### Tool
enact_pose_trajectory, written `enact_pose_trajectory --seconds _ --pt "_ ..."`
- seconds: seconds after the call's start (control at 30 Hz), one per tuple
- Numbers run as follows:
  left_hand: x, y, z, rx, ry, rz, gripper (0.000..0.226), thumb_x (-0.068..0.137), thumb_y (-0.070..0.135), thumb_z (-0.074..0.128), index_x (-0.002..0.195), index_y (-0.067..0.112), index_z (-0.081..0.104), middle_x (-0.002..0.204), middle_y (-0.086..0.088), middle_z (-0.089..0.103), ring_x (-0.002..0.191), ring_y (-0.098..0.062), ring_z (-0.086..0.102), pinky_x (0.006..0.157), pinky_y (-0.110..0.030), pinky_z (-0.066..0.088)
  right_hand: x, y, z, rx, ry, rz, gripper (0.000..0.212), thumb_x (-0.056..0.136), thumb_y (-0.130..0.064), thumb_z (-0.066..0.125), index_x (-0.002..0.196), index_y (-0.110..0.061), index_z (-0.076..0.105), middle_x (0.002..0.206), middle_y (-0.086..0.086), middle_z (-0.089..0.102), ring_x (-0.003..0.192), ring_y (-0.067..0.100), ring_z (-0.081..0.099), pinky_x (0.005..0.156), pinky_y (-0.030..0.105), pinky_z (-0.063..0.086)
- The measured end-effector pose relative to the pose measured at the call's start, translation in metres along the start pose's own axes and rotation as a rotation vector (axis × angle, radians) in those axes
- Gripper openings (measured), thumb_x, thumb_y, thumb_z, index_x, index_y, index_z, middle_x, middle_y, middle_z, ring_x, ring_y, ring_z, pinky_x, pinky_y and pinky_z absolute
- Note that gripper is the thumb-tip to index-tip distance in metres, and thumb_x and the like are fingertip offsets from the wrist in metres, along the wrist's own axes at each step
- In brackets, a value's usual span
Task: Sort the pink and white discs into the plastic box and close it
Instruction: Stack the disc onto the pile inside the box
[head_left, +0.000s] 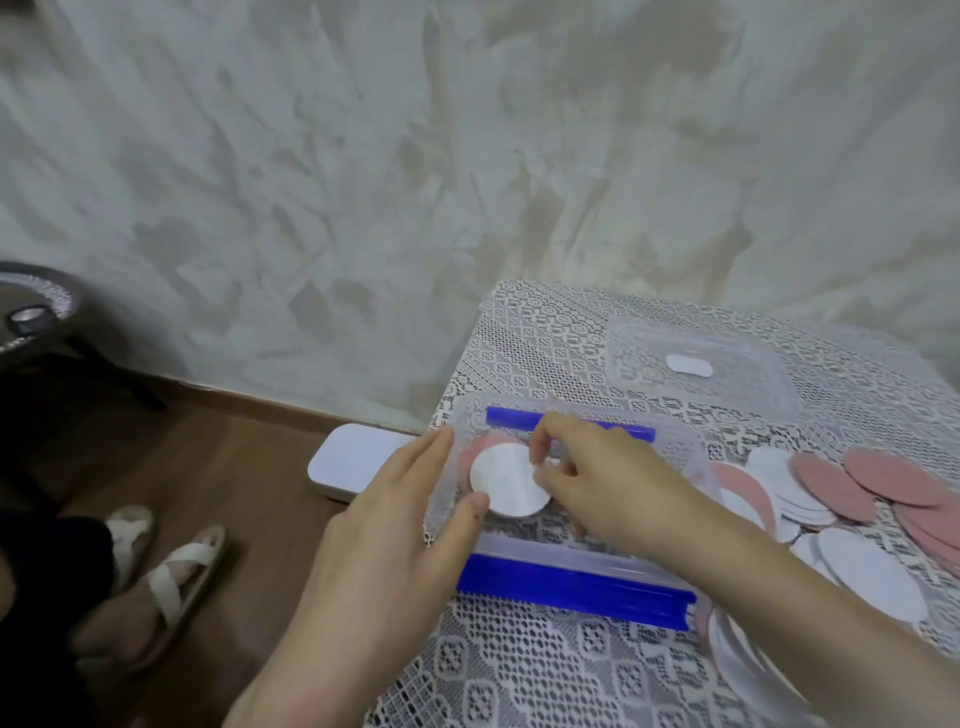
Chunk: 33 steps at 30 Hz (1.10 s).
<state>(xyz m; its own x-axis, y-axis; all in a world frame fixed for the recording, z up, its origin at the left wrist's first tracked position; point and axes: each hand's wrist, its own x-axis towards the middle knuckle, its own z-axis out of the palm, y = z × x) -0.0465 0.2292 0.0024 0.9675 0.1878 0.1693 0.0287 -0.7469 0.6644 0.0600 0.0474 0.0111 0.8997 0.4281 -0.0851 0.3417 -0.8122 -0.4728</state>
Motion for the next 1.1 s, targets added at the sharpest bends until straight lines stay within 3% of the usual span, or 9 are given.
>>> enact_pose_trajectory --seconds 0.1,0.2,0.27,0.4,0.6,0.73,0.87,0.97,1.1 --pt "0.001 -0.003 0.0 -0.01 -0.025 -0.017 0.065 0.091 0.064 0.043 0.152 0.048 0.027 0.153 0.036 0.029 0.121 -0.02 0.055 0.101 -0.03 0.046 -0.002 -0.003 -0.003 -0.048 -0.011 -0.028 0.007 0.099 -0.042 0.053 0.098 -0.035 0.052 0.069 -0.007 0.07 0.064 0.011 0.065 0.07 0.034 0.054" --pt "0.001 -0.006 0.001 -0.03 -0.031 -0.008 0.065 0.09 0.066 0.041 0.152 0.051 0.026 0.152 0.037 0.029 0.121 -0.02 0.056 0.1 -0.031 0.047 -0.005 -0.007 -0.01 -0.119 -0.07 -0.05 0.033 0.086 -0.065 0.061 0.104 -0.04 0.05 0.081 -0.012 0.069 0.071 0.005 0.062 0.076 0.036 0.054" --pt "0.001 -0.008 0.002 -0.048 -0.03 -0.006 0.065 0.089 0.067 0.041 0.151 0.051 0.027 0.151 0.037 0.031 0.121 -0.02 0.056 0.1 -0.033 0.048 -0.005 -0.008 -0.011 -0.183 -0.113 -0.046 0.045 0.078 -0.07 0.067 0.106 -0.042 0.046 0.084 -0.013 0.067 0.077 0.007 0.061 0.076 0.038 0.054" --pt "0.002 -0.009 0.002 -0.064 -0.029 0.007 0.065 0.087 0.068 0.041 0.149 0.054 0.028 0.149 0.039 0.032 0.12 -0.019 0.055 0.098 -0.033 0.05 0.001 -0.01 -0.005 -0.248 -0.096 -0.086 0.044 0.081 -0.063 0.069 0.106 -0.042 0.04 0.083 -0.012 0.065 0.084 0.017 0.06 0.076 0.039 0.052" --pt "0.003 -0.012 0.0 -0.083 -0.02 0.013 0.066 0.082 0.067 0.047 0.146 0.055 0.035 0.14 0.035 0.046 0.12 -0.018 0.052 0.095 -0.031 0.048 0.008 -0.009 0.0 -0.205 -0.064 -0.104 0.037 0.086 -0.055 0.069 0.107 -0.04 0.042 0.082 -0.013 0.065 0.085 0.019 0.06 0.076 0.041 0.053" --pt "0.003 -0.009 -0.001 -0.06 -0.004 -0.007 0.062 0.084 0.064 0.05 0.145 0.053 0.038 0.127 0.015 0.061 0.114 -0.014 0.055 0.08 -0.023 0.043 0.007 -0.007 0.002 -0.2 -0.06 -0.124 0.038 0.087 -0.056 0.067 0.11 -0.039 0.041 0.08 -0.014 0.062 0.084 0.016 0.059 0.069 0.036 0.047" --pt "0.002 -0.004 -0.005 0.005 -0.012 -0.045 0.061 0.087 0.066 0.053 0.145 0.056 0.037 0.119 0.002 0.068 0.106 -0.013 0.063 0.072 -0.023 0.04 0.008 -0.006 0.0 -0.179 -0.08 -0.136 0.043 0.084 -0.065 0.066 0.111 -0.039 0.045 0.082 -0.017 0.062 0.087 0.016 0.059 0.076 0.038 0.051" --pt "0.002 0.002 -0.01 0.156 0.012 -0.021 0.058 0.088 0.068 0.053 0.143 0.052 0.041 0.118 0.008 0.069 0.099 -0.007 0.064 0.072 -0.028 0.043 -0.001 -0.007 -0.008 -0.271 -0.034 -0.182 0.046 0.088 -0.068 0.06 0.118 -0.035 0.049 0.086 -0.016 0.062 0.085 0.015 0.058 0.074 0.037 0.051" --pt "0.008 0.011 -0.013 0.368 0.133 0.094 0.047 0.091 0.061 0.052 0.133 0.04 0.055 0.13 0.021 0.057 0.115 -0.01 0.051 0.086 -0.033 0.048 -0.021 -0.003 -0.025 -0.534 0.164 -0.327 0.041 0.099 -0.061 0.049 0.123 -0.028 0.052 0.103 -0.005 0.069 0.095 0.024 0.064 0.073 0.038 0.051"
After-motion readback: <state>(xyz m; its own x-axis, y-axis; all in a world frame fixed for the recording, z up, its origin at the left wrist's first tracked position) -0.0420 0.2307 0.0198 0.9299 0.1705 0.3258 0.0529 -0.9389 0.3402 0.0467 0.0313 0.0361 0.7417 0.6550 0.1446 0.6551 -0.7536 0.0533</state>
